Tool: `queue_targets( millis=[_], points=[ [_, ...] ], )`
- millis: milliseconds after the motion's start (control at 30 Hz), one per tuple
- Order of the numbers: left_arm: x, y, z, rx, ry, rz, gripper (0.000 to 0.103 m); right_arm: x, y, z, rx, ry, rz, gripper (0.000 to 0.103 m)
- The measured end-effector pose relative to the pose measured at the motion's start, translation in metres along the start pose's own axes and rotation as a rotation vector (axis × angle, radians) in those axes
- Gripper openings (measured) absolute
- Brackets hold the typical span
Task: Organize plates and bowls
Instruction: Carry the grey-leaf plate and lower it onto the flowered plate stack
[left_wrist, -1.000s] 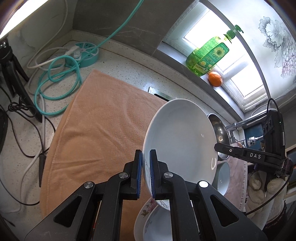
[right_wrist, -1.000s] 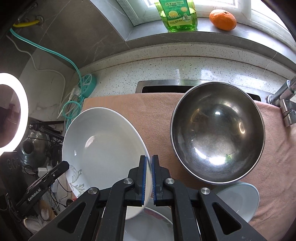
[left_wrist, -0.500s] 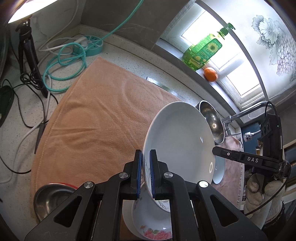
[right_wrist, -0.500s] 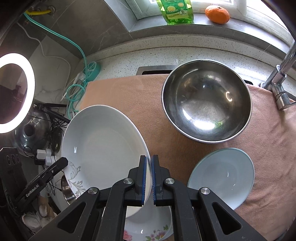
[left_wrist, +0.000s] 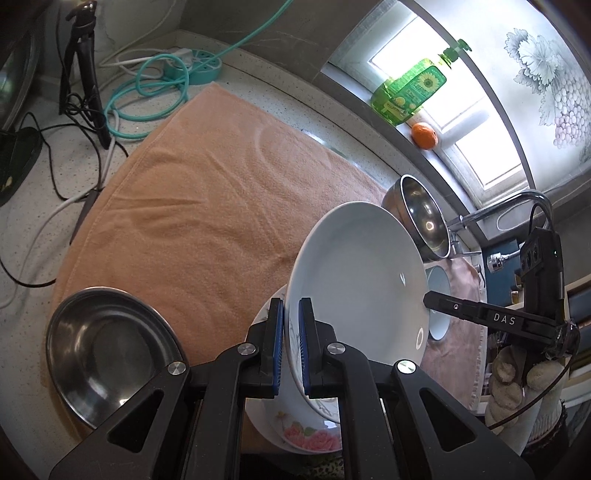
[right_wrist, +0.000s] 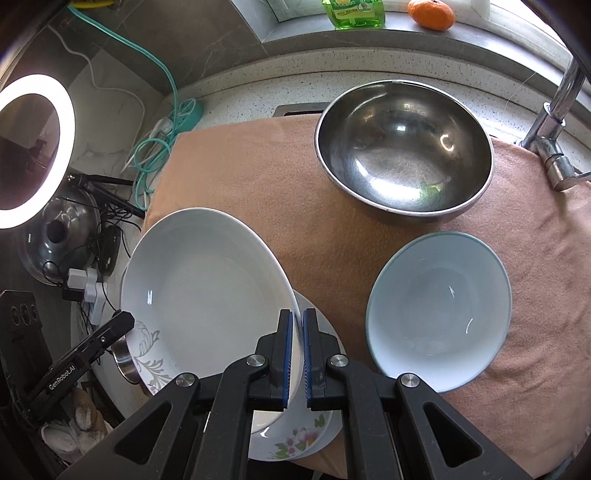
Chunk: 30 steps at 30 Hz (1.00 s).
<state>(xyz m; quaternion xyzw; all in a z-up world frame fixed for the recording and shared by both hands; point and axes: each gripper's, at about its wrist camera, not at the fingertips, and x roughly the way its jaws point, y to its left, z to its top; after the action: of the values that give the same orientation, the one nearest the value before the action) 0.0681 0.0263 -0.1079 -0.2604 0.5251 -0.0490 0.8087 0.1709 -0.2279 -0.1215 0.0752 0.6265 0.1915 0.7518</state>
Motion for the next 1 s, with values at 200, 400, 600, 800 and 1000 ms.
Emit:
queue_targets(
  millis=[200,400,600,800,1000],
  points=[
    [0.002,0.003,-0.013,-0.014,0.010,0.004,0.006,0.005,-0.002,-0.011,-0.015,0.020,-0.006,0.005],
    [0.005,0.002,-0.024,-0.016,0.019,0.013,0.006,0.007,-0.006,-0.021,-0.021,0.035,-0.011,0.005],
    [0.008,0.001,-0.031,-0.020,0.025,0.018,0.006,0.010,-0.010,-0.029,-0.032,0.047,-0.023,0.005],
    [0.011,0.003,-0.038,-0.027,0.035,0.022,0.006,0.016,-0.015,-0.036,-0.037,0.070,-0.028,0.005],
    [0.015,0.006,-0.042,-0.038,0.048,0.029,0.006,0.020,-0.017,-0.043,-0.043,0.090,-0.022,0.005]
  ],
)
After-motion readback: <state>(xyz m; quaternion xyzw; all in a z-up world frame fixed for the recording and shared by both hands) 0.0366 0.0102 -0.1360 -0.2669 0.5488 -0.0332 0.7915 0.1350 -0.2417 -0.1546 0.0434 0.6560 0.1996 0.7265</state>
